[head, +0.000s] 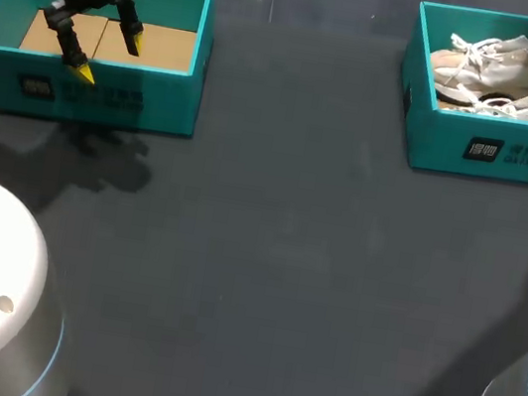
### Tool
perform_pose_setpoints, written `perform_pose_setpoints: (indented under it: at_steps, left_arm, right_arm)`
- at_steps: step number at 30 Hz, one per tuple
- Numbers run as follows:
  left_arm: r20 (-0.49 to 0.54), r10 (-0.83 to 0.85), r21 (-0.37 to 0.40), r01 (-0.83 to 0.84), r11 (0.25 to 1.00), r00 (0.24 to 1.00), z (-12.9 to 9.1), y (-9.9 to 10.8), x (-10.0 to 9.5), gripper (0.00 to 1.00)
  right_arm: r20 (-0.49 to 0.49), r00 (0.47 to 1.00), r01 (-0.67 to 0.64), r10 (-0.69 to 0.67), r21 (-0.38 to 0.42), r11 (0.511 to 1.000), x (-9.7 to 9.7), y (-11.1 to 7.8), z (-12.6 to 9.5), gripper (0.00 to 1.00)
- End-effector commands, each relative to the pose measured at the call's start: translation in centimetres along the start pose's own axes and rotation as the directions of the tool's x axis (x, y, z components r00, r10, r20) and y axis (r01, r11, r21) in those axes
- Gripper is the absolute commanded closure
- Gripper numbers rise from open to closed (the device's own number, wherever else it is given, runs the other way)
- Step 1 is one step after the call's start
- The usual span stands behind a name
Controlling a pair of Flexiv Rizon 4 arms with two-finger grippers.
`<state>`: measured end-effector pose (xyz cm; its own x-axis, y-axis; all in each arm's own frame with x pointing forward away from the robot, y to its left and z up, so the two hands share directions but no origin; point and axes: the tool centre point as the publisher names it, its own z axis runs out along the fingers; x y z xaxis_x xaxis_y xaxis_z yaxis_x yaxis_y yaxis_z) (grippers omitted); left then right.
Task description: Take the shoe out of the shoebox, open the shoe tongue, remove and reinsert the insole, then place the shoe into the shoebox
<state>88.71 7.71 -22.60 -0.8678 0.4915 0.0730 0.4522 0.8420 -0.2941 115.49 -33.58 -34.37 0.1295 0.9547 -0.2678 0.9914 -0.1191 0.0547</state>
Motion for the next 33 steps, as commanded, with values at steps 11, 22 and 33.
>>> perform_pose_setpoints:
  at_steps: [11, 22, 33]
  left_arm:
    - [0.001, 0.000, -0.002, 0.000, 1.000, 1.000, 0.0, 0.0, 0.1, 0.00]
    - [0.001, 0.000, -0.002, 0.000, 1.000, 1.000, 0.0, 0.0, 0.1, 0.00]
    - [0.001, 0.000, -0.002, 0.000, 1.000, 1.000, 0.0, 0.0, 0.1, 0.00]
  right_arm:
    - [-0.043, 0.999, 0.008, -0.008, 0.020, 1.000, -0.2, 0.6, -0.5, 0.56]
    - [-0.115, 0.993, 0.023, -0.022, 0.001, 1.000, -0.6, -0.6, -6.0, 0.38]
    - [-0.149, 0.985, 0.084, -0.089, -0.039, 0.996, 0.5, -3.5, -12.0, 0.03]
